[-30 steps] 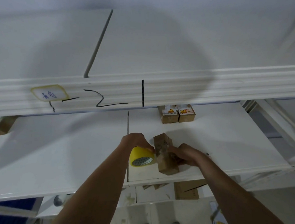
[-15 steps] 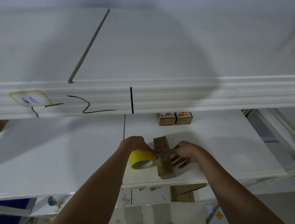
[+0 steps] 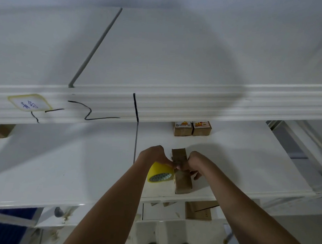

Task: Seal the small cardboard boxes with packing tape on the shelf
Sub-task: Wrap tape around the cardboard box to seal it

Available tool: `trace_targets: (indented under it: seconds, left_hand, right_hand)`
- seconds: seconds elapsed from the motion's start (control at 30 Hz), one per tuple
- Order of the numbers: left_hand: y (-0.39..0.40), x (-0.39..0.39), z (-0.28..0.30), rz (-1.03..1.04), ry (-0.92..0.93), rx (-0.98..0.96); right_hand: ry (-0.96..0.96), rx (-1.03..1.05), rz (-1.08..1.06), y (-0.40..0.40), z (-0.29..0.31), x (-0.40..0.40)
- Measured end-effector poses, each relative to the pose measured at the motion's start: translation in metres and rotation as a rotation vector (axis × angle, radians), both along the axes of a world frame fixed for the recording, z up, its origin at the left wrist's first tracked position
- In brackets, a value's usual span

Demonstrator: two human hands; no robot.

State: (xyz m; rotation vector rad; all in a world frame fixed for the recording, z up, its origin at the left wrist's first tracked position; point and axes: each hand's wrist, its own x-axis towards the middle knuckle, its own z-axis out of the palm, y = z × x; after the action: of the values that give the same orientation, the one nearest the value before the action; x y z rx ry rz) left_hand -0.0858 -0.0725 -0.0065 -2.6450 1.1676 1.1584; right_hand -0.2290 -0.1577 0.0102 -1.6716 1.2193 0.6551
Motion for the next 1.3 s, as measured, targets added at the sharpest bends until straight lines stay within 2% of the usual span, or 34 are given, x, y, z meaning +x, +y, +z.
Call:
trace_targets:
  seconds: [0.13, 0.23, 0.33, 0.57, 0.9, 1.3]
  left_hand:
    - [0.006, 0.006, -0.004, -0.021, 0.05, -0.023]
    - [0.016, 0.008, -0.007, -0.038, 0.125, -0.087]
    - [0.029, 0.003, -0.015, 0.057, 0.226, -0.222]
    - [0.048, 0.014, -0.022, 0.145, 0.288, -0.341]
    - [0.038, 0.012, -0.019, 0.176, 0.201, -0.289]
    - [0.037, 0.009, -0.026, 0.085, 0.039, -0.178]
  right_hand:
    - [-0.073, 0.092, -0.126, -0.005, -0.009, -0.008]
    - [-0.069, 0.105, -0.121, -0.009, -0.01, -0.007]
    - [-0.045, 0.103, -0.096, -0.011, -0.011, -0.004]
    - [-0.048, 0.115, -0.089, -0.013, -0.011, -0.003]
    - [-0.03, 0.117, -0.07, -0.01, -0.004, -0.002]
    - [-0.021, 0.075, -0.072, -0.004, -0.001, 0.001]
